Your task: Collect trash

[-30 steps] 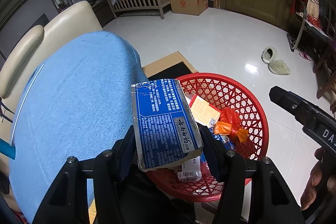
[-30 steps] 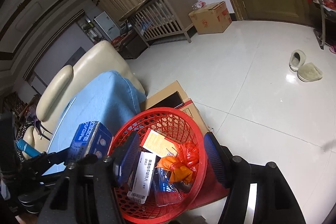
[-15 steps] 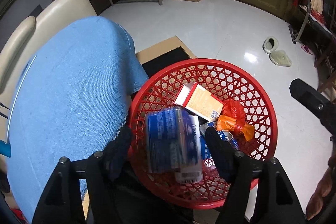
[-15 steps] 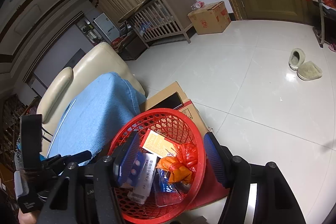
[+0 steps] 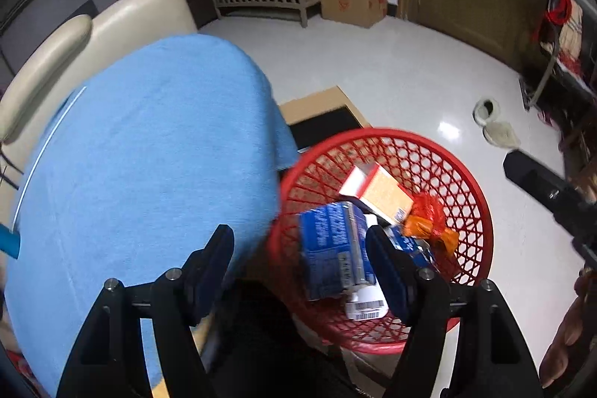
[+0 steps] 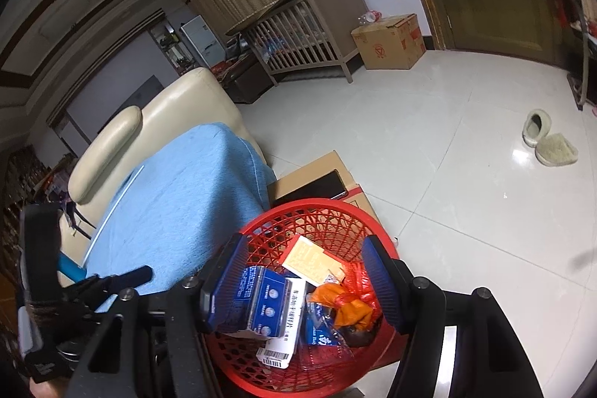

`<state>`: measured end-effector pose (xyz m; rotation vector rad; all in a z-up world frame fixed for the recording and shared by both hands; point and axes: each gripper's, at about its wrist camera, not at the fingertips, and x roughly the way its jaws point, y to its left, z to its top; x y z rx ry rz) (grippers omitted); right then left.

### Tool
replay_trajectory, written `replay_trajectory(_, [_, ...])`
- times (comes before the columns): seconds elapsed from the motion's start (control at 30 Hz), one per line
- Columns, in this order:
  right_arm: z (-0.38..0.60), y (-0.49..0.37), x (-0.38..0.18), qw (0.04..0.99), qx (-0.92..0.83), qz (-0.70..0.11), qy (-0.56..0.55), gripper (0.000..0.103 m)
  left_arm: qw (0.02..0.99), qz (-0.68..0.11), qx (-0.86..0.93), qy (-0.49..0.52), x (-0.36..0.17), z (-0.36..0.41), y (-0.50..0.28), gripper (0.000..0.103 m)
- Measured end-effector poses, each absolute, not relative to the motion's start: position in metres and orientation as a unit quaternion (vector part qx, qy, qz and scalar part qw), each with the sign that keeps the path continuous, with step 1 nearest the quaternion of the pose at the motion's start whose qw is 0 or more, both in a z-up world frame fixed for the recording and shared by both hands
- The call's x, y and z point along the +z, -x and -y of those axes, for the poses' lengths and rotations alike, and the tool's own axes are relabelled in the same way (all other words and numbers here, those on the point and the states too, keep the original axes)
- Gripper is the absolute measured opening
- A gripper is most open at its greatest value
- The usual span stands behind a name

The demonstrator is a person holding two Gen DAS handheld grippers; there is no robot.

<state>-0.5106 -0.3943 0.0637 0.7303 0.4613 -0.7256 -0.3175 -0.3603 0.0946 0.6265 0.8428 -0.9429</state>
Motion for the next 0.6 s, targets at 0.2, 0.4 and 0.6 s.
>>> replay_trajectory(0.2, [0.375,0.493,0.073,0.845,-0.355,-0.242,-0.318,0.077,0.784,-0.378,-0.427,-0.247,0.114,0.330,0.298,0.074])
replay_trajectory(0.4, [0.353,0.478,0.077,0.848,-0.358,-0.273,-0.280,0.078,0.799,-0.362,-0.430,-0.213,0.127,0.294,0.289,0.075])
replay_trajectory(0.6, [0.323,0.456,0.080,0.856,-0.344,-0.304,-0.239,0.078,0.806,-0.367,-0.430,-0.175,0.128,0.260,0.275,0.075])
